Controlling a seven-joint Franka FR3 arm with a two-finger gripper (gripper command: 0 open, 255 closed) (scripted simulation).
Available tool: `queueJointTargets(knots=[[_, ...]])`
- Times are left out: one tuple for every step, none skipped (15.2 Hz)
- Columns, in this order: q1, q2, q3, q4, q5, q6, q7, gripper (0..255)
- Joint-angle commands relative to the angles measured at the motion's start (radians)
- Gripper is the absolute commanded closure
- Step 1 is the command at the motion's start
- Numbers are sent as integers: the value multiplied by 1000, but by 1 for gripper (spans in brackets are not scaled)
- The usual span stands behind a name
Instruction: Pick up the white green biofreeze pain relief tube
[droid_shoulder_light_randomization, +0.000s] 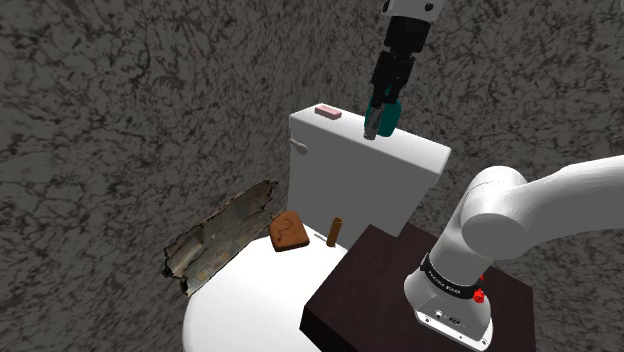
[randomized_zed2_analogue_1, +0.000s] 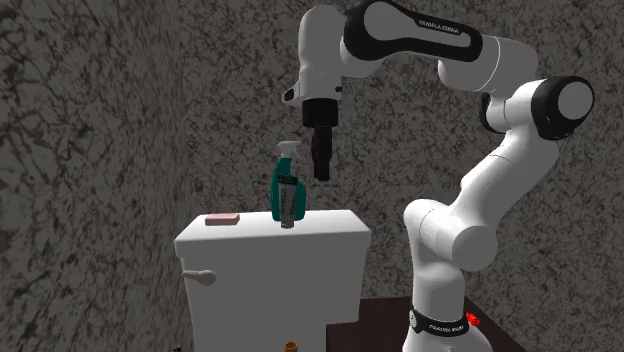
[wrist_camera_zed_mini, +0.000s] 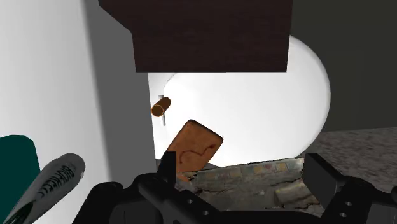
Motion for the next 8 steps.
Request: queueJointTargets(knots=[[0, 0, 0, 0, 0, 0, 0, 0], [-30, 33, 0, 21, 1, 9, 55, 0], [-60, 64, 0, 41, 2, 17, 110, 0], [-90, 93, 0, 61, 2, 23, 165, 0], [-120, 121, -1, 81, 2, 29, 219, 0], [-149, 147, -3, 100, 1, 33, 274, 0], [-177, 171, -6, 118, 0, 36, 328, 0], [-206, 193, -9, 135, -2, 38, 383, 0]])
